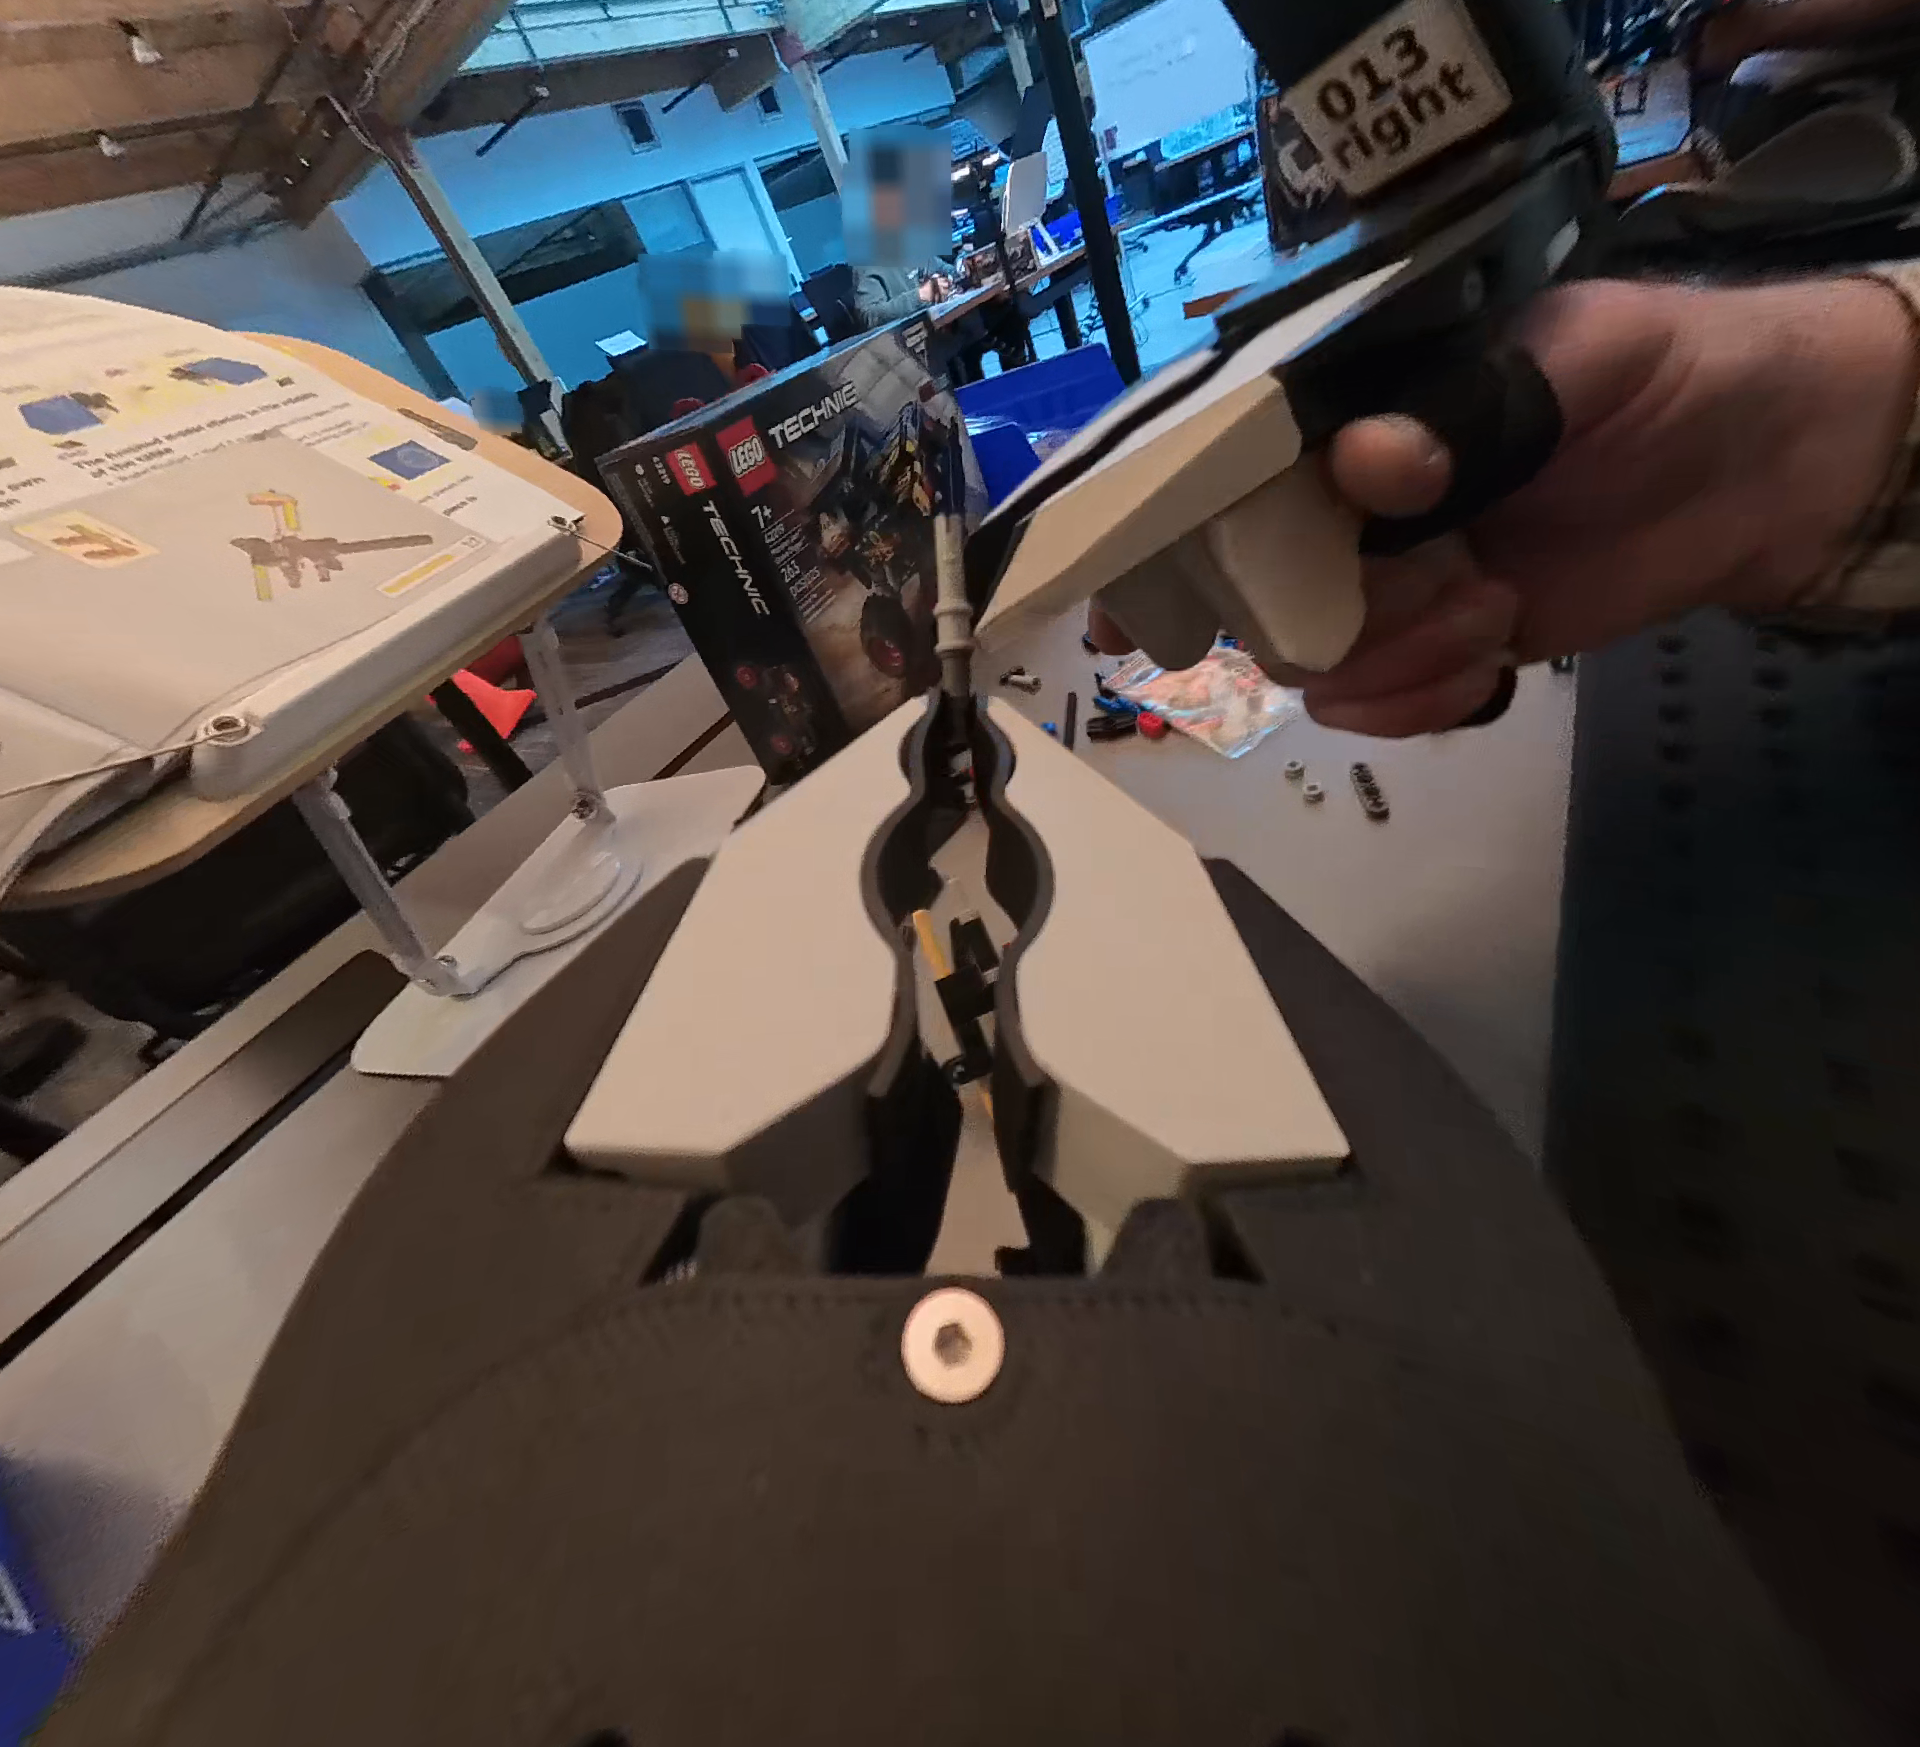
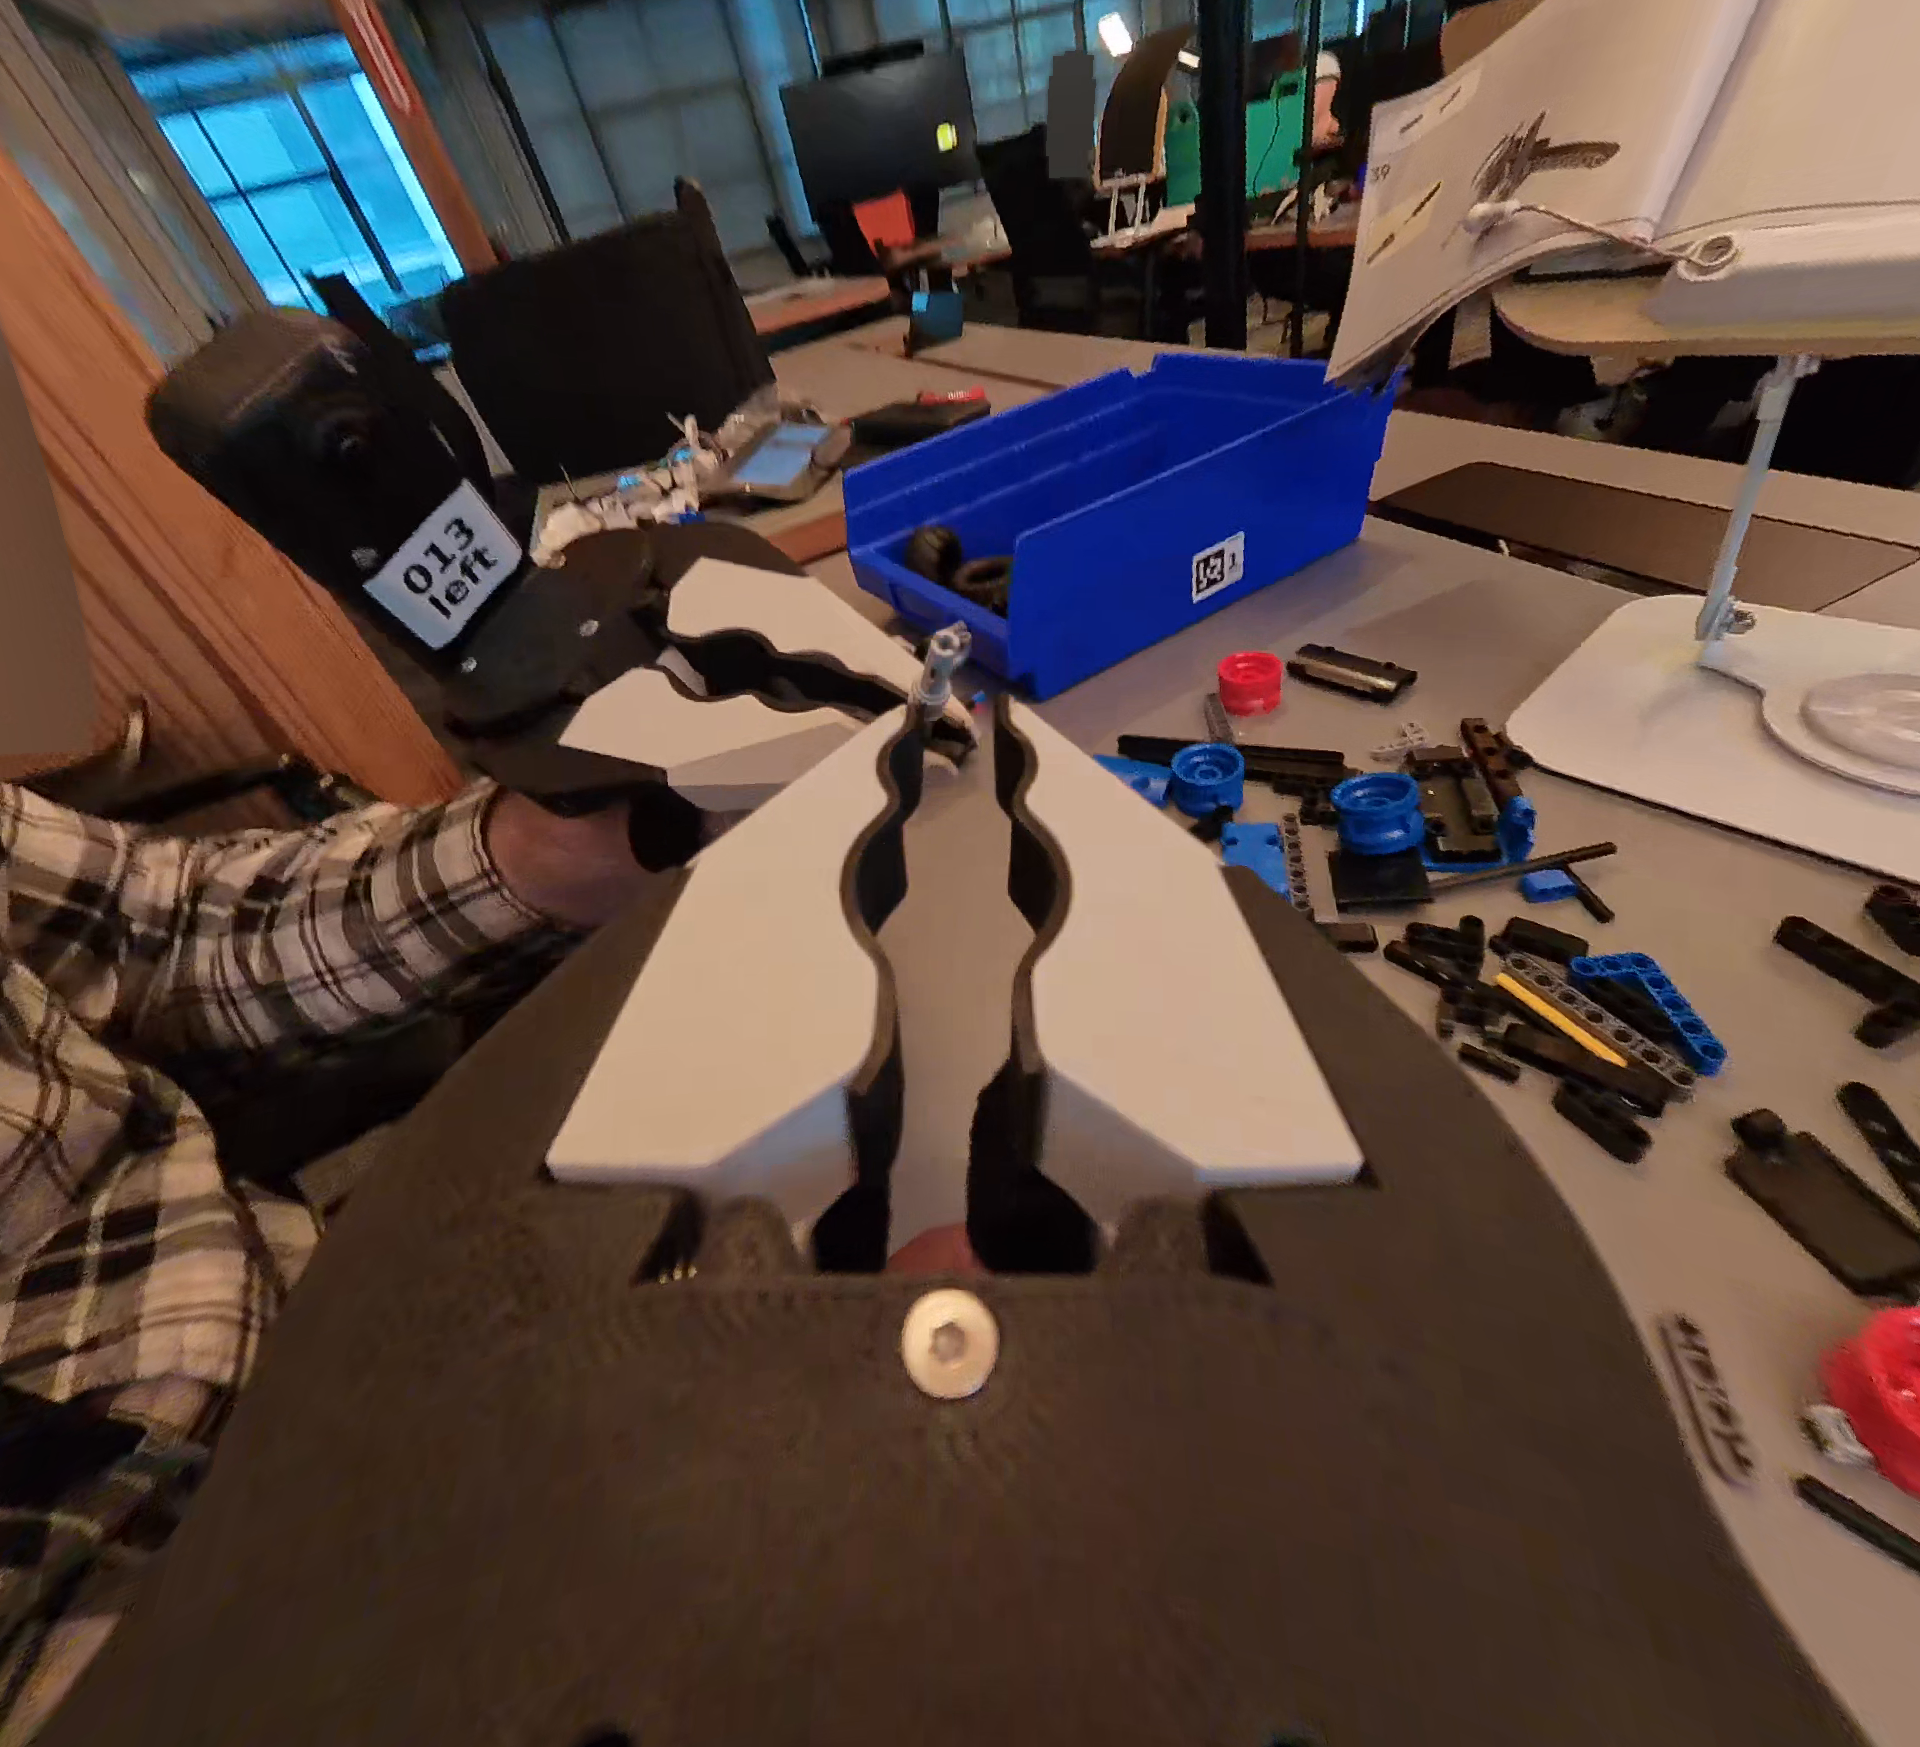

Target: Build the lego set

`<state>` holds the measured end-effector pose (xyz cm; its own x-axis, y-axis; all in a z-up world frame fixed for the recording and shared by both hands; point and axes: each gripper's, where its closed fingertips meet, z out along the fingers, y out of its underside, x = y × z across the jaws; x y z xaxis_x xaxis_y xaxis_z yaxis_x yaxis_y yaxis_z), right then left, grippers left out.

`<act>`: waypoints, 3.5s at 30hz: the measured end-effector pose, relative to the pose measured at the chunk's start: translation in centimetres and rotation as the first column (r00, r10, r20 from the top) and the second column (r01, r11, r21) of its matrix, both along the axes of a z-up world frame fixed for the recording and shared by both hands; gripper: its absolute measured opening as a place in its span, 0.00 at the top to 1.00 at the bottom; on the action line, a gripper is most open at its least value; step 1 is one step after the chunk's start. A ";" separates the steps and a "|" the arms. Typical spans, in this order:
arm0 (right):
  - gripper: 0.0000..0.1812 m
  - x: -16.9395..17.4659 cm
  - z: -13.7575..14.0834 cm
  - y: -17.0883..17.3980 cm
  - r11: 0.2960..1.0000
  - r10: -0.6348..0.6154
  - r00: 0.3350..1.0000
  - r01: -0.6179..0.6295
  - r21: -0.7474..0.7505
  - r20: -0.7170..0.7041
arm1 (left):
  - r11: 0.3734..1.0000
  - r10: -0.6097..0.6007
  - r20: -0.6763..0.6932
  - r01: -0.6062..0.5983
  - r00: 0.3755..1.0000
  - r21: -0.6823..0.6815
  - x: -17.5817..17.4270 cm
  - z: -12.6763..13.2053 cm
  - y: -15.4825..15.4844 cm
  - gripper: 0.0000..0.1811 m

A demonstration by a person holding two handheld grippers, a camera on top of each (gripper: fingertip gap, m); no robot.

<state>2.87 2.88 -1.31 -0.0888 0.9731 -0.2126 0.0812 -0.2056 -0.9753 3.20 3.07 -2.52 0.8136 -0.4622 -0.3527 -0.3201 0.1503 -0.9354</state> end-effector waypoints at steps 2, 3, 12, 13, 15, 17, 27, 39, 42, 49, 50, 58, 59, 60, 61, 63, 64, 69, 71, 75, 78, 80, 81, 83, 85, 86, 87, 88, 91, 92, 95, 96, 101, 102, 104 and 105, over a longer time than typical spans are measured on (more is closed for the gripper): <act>0.94 0.1 -0.3 0.0 1.000 0.005 0.999 -0.007 0.029 0.039 | 1.000 0.013 -0.042 -0.013 0.999 0.010 0.1 -0.3 0.0 0.99; 0.94 0.1 -0.3 -0.1 0.999 0.007 0.999 -0.009 0.039 0.051 | 1.000 0.018 -0.056 -0.017 0.998 0.016 0.1 -0.3 0.0 0.99; 0.93 0.8 -1.2 -0.5 0.998 0.059 0.992 -0.060 0.007 0.114 | 0.996 0.067 -0.249 -0.051 0.966 0.073 1.0 -1.3 0.1 1.00; 0.94 0.9 -1.3 -0.5 0.998 0.059 0.991 -0.061 0.009 0.122 | 0.995 0.076 -0.267 -0.057 0.961 0.080 1.0 -1.3 0.1 0.99; 0.96 1.0 -1.4 -0.6 0.997 0.070 0.989 -0.072 0.009 0.130 | 0.994 0.082 -0.284 -0.059 0.955 0.088 1.1 -1.4 0.1 0.99; 0.96 1.1 -1.5 -0.6 0.997 0.072 0.988 -0.075 0.013 0.136 | 0.994 0.082 -0.291 -0.058 0.953 0.091 1.2 -1.4 0.1 0.99; 0.97 2.8 -1.2 0.8 1.000 0.020 0.995 -0.021 0.012 0.102 | 0.996 0.033 -0.250 -0.054 0.968 -0.074 0.1 -3.3 0.9 0.88; 0.97 6.1 -5.1 4.4 0.993 -0.113 0.975 0.108 0.041 0.191 | 0.893 -0.098 -0.332 -0.065 0.938 -0.446 -0.5 -9.0 4.1 0.78; 0.97 5.9 -5.9 4.3 0.994 -0.107 0.974 0.102 0.035 0.199 | 0.851 -0.101 -0.277 -0.061 0.955 -0.521 -1.3 -9.7 5.0 0.78; 0.97 5.2 -7.5 3.9 0.997 -0.073 0.971 0.070 0.021 0.226 | 0.760 -0.193 -0.286 -0.041 0.939 -0.649 -1.2 -12.9 5.1 0.82; 0.97 5.1 -7.6 3.8 0.998 -0.068 0.971 0.066 0.017 0.228 | 0.763 -0.199 -0.293 -0.039 0.935 -0.645 -1.0 -13.1 5.2 0.83; 0.97 5.0 -9.3 4.1 0.998 -0.065 0.958 0.062 0.019 0.280 | 0.848 -0.176 -0.383 -0.058 0.907 -0.527 -0.4 -13.0 4.7 0.89; 0.97 5.0 -9.4 4.2 0.998 -0.069 0.956 0.064 0.027 0.286 | 0.860 -0.171 -0.402 -0.063 0.899 -0.506 -0.3 -12.9 4.4 0.89; 0.97 5.0 -9.5 4.3 0.997 -0.074 0.954 0.067 0.033 0.289 | 0.872 -0.162 -0.420 -0.069 0.893 -0.484 -0.2 -12.9 4.2 0.90; 0.97 5.0 -9.6 4.4 0.997 -0.078 0.953 0.070 0.038 0.293 | 0.881 -0.149 -0.430 -0.078 0.891 -0.467 -0.2 -12.9 4.0 0.90; 0.97 4.9 -9.8 4.5 0.997 -0.081 0.951 0.072 0.041 0.299 | 0.892 -0.140 -0.439 -0.079 0.888 -0.444 -0.1 -12.8 3.6 0.89; 0.97 4.9 -9.9 4.5 0.997 -0.082 0.950 0.072 0.041 0.302 | 0.897 -0.134 -0.443 -0.081 0.887 -0.434 0.0 -12.8 3.3 0.89; 0.97 4.7 -10.7 4.0 0.996 -0.076 0.939 0.057 0.068 0.335 | 0.919 -0.113 -0.488 -0.096 0.865 -0.383 0.4 -12.9 2.5 0.88; 0.97 4.5 -11.2 3.8 0.996 -0.073 0.932 0.048 0.079 0.354 | 0.916 -0.129 -0.484 -0.083 0.866 -0.392 0.7 -13.1 2.1 0.85; 0.97 4.4 -12.0 3.5 0.994 -0.072 0.921 0.035 0.102 0.383 | 0.917 -0.143 -0.489 -0.071 0.861 -0.392 0.8 -13.4 1.6 0.82; 0.97 4.4 -12.4 3.4 0.995 -0.067 0.917 0.030 0.100 0.394 | 0.915 -0.177 -0.463 -0.028 0.868 -0.403 1.2 -13.1 1.1 0.83; 0.97 4.4 -12.4 3.5 0.995 -0.070 0.917 0.033 0.099 0.393 | 0.911 -0.196 -0.450 -0.009 0.871 -0.413 1.1 -13.0 1.0 0.83; 0.97 4.4 -12.4 3.5 0.995 -0.071 0.917 0.035 0.098 0.392 | 0.909 -0.204 -0.433 0.005 0.878 -0.417 1.1 -12.8 1.0 0.83; 0.97 4.5 -12.2 3.7 0.994 -0.080 0.921 0.044 0.101 0.382 | 0.904 -0.196 -0.402 0.006 0.895 -0.427 0.8 -12.5 1.3 0.82; 0.97 4.6 -12.0 3.9 0.994 -0.088 0.925 0.057 0.092 0.370 | 0.901 -0.195 -0.383 0.010 0.903 -0.435 0.5 -12.2 1.6 0.81; 0.97 4.6 -11.8 4.1 0.994 -0.091 0.928 0.064 0.086 0.363 | 0.896 -0.204 -0.373 0.019 0.905 -0.444 0.6 -12.1 1.6 0.80; 0.97 4.6 -11.7 4.2 0.994 -0.092 0.930 0.069 0.079 0.356 | 0.887 -0.219 -0.360 0.031 0.907 -0.461 0.7 -12.2 1.6 0.80; 0.97 4.7 -11.6 4.3 0.995 -0.093 0.933 0.071 0.074 0.349 | 0.873 -0.237 -0.345 0.043 0.908 -0.485 0.9 -12.5 1.6 0.80; 0.97 4.6 -11.2 4.4 0.995 -0.089 0.941 0.072 0.064 0.328 | 0.849 -0.270 -0.305 0.077 0.913 -0.523 1.4 -13.0 1.7 0.82; 0.97 4.6 -11.2 4.4 0.995 -0.089 0.941 0.073 0.061 0.327 | 0.848 -0.272 -0.300 0.079 0.914 -0.525 1.5 -13.1 1.8 0.85; 0.97 4.7 -11.0 4.5 0.996 -0.089 0.945 0.076 0.055 0.314 | 0.847 -0.266 -0.288 0.081 0.920 -0.526 1.5 -13.2 1.9 0.88; 0.97 4.7 -10.9 4.6 0.996 -0.090 0.947 0.078 0.052 0.310 | 0.852 -0.254 -0.296 0.069 0.921 -0.518 1.3 -13.2 2.0 0.88; 0.97 4.8 -10.8 4.9 0.995 -0.097 0.948 0.084 0.056 0.302 | 0.867 -0.224 -0.310 0.043 0.924 -0.497 1.3 -13.0 1.9 0.89; 0.97 4.8 -10.8 4.9 0.995 -0.100 0.948 0.086 0.058 0.302 | 0.868 -0.217 -0.313 0.036 0.924 -0.495 1.3 -13.0 1.8 0.89; 0.97 4.9 -10.8 5.0 0.994 -0.103 0.948 0.089 0.062 0.301 | 0.870 -0.203 -0.317 0.023 0.926 -0.492 1.2 -13.0 1.8 0.89; 0.97 4.9 -10.8 5.0 0.994 -0.104 0.948 0.090 0.062 0.300 | 0.872 -0.204 -0.316 0.025 0.927 -0.490 1.2 -13.0 1.7 0.88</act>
<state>7.73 7.87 -12.12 0.0681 0.9833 -0.1688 0.3558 -0.1820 -0.9166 4.45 4.74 -15.55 0.6103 -0.7258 -0.3174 -0.6438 -0.2210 -0.7326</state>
